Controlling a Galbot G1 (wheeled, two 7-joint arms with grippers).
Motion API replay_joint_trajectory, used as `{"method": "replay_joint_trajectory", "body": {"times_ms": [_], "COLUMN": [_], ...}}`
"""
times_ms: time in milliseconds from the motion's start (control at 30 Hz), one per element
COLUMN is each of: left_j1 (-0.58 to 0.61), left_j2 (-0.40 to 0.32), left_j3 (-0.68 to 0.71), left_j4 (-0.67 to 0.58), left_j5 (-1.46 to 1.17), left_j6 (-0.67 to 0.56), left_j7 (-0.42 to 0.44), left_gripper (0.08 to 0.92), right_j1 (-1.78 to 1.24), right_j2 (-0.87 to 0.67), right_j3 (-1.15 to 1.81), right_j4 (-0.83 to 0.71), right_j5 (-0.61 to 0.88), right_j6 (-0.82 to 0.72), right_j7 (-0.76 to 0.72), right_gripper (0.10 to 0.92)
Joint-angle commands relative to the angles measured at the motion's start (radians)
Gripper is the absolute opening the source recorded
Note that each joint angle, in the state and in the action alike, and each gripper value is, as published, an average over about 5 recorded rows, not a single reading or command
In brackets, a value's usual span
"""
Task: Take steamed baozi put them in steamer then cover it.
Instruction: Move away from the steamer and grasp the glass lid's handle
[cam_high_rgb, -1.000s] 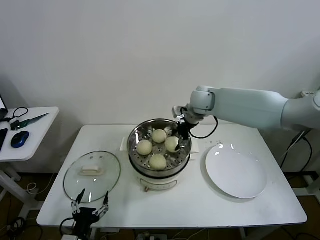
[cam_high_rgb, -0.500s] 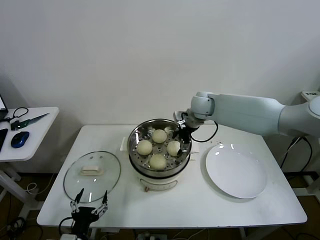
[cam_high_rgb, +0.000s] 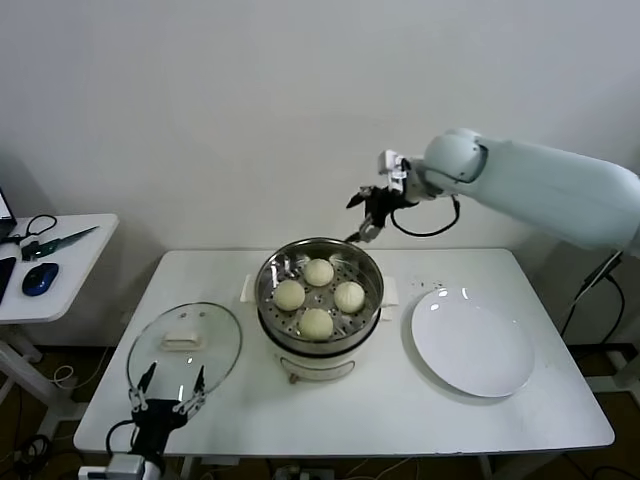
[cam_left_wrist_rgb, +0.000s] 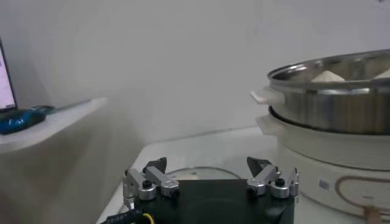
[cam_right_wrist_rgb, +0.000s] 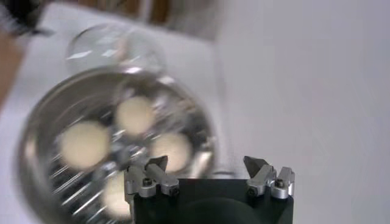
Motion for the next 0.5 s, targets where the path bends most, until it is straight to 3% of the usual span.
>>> {"method": "replay_joint_trajectory", "body": {"times_ms": [33,133,267,500], "left_j1": [-0.007,-0.017,-0.036,-0.050], "left_j2": [0.012,0.018,0.018,0.035], "left_j3": [-0.001,-0.010,-0.013,-0.005], "left_j4": [-0.004,-0.016,-0.016,-0.005], "left_j5": [-0.013,-0.013,0.008,0.078], "left_j6": [0.008,0.019,0.015,-0.003], "left_j7": [-0.006,0.003,0.003,-0.005], "left_gripper": [0.823,0.823,0.823,0.823], "right_j1": [-0.564,-0.881,-1.342,-1.956], "right_j2": [-0.341,-0.388,-0.382,-0.183], "right_j3": [0.689,0.963,1.379,1.881], "right_j4": [0.167,0.250,0.325,0.414], "right_j5": [-0.018,-0.061,-0.227,-0.304], "right_j6": [0.054,0.102,0.207,0.356], "right_j7": [0.502,0.608,0.607,0.595], "right_gripper": [0.823,0.823,0.823,0.823]}}
